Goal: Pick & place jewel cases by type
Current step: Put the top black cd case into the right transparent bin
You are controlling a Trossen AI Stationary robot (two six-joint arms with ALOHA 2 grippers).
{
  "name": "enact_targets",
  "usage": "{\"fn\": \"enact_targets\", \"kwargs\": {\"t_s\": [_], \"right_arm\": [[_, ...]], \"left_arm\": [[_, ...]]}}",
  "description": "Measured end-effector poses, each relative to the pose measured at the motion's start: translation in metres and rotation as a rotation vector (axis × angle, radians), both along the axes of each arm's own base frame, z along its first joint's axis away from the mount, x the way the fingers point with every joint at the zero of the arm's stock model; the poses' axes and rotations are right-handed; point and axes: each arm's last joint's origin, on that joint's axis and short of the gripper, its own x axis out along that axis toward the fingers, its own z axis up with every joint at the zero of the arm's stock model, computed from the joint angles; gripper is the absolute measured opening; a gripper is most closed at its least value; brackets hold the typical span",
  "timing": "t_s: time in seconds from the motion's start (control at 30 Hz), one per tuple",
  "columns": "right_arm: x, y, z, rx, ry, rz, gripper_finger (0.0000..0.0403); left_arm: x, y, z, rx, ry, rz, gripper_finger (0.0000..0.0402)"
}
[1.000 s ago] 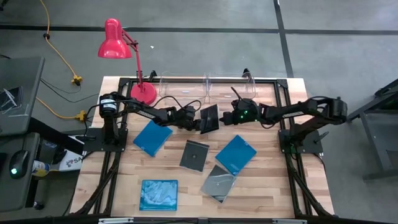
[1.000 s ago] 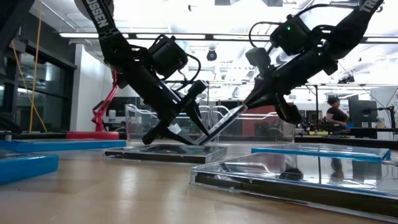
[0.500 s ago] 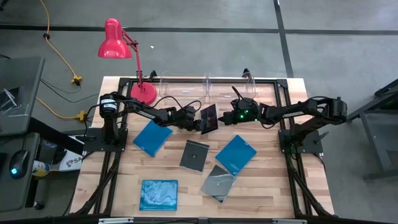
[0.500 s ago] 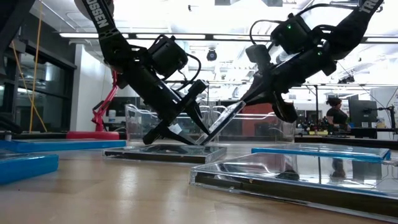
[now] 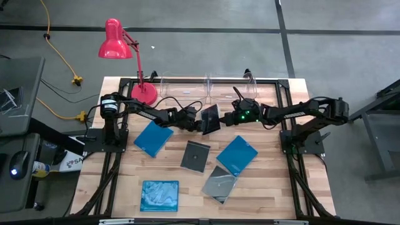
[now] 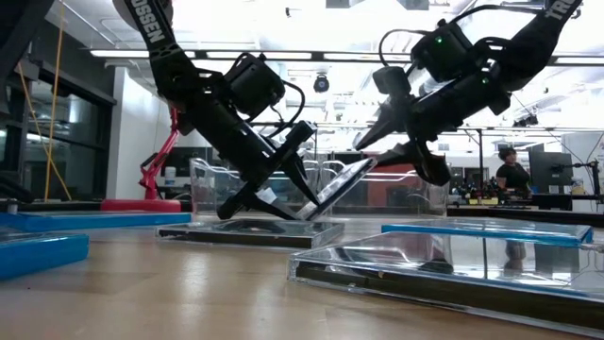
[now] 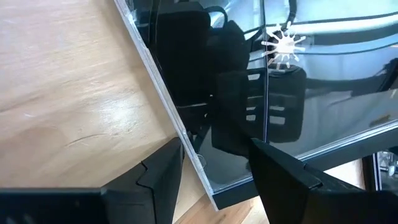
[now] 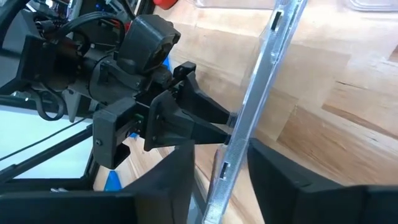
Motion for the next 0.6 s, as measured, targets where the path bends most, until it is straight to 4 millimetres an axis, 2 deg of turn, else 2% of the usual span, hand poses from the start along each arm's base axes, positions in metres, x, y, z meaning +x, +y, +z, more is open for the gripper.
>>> {"fn": "enact_targets", "kwargs": {"t_s": [0.2,0.47,0.6], "right_arm": [[0.006,-0.001,-0.001,0.005,-0.062,0.021,0.0148],[0.019,0.006,-0.023,0.067,-0.066,0.035,0.0139],[0.024,0.007,-0.026,0.069,-0.047,0.04,0.0133]], "left_arm": [[0.002,0.0,0.001,0.011,-0.023,-0.009,0.0182],[0.01,0.001,0.009,0.041,-0.048,-0.044,0.0182],[0.012,0.002,0.011,0.055,-0.042,-0.062,0.0182]]}}
